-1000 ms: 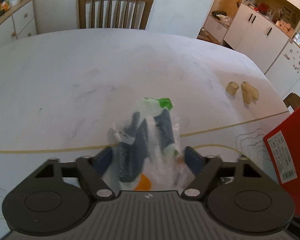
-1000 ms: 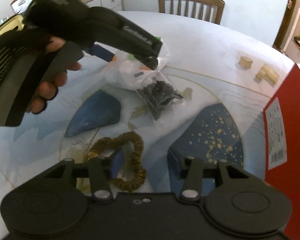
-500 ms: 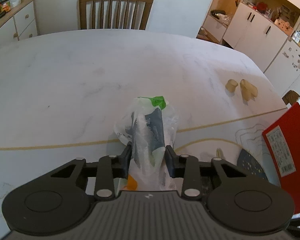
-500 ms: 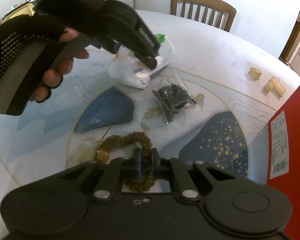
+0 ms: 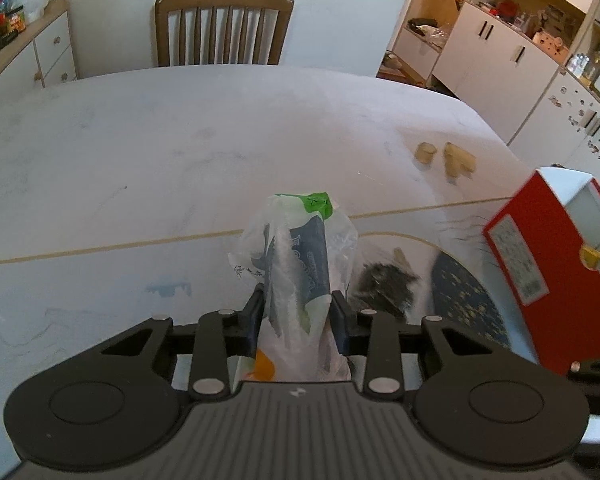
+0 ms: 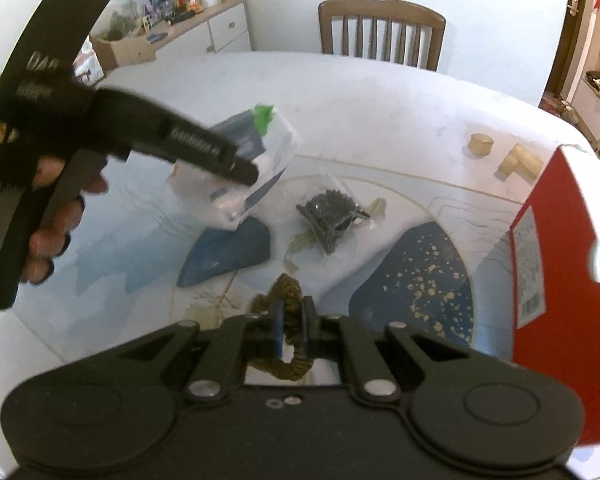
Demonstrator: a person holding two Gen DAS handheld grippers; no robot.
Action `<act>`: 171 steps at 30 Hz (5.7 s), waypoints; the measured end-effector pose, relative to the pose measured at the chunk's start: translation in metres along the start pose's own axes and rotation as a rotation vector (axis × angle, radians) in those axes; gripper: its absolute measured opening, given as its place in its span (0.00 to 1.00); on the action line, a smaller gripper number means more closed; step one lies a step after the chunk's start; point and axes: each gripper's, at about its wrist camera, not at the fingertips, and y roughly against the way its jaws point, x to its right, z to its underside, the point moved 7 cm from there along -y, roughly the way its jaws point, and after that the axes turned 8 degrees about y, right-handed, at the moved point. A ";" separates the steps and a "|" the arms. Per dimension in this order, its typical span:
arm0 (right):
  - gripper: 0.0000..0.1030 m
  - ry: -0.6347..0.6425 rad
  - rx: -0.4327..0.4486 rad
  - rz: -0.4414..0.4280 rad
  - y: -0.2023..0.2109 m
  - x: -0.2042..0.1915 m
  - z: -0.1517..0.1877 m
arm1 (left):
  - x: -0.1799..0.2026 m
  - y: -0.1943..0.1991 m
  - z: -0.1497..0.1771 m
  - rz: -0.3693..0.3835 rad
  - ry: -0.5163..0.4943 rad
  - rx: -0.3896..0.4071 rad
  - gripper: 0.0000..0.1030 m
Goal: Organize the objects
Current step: 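Grasp the white plastic bag with left tool while right tool grasps brown beaded string, then carry the plastic bag and beaded string over the red shoebox, then open both tools to drop the plastic bag and beaded string inside, then withdraw both tools from the box back toward the glass tray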
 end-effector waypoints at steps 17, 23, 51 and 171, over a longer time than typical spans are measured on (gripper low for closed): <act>0.06 -0.057 0.163 0.034 0.102 0.030 -0.019 | 0.069 0.082 0.016 0.048 -0.103 0.075 0.33; 0.06 -0.060 0.208 0.086 0.133 0.059 -0.018 | 0.106 0.096 0.015 0.065 -0.161 0.093 0.33; 0.07 -0.120 0.230 0.173 0.184 0.240 0.047 | 0.305 0.037 0.023 0.091 -0.315 0.043 0.33; 0.99 -0.107 0.286 0.040 0.133 0.082 0.008 | 0.107 0.110 0.041 0.137 -0.194 0.206 0.99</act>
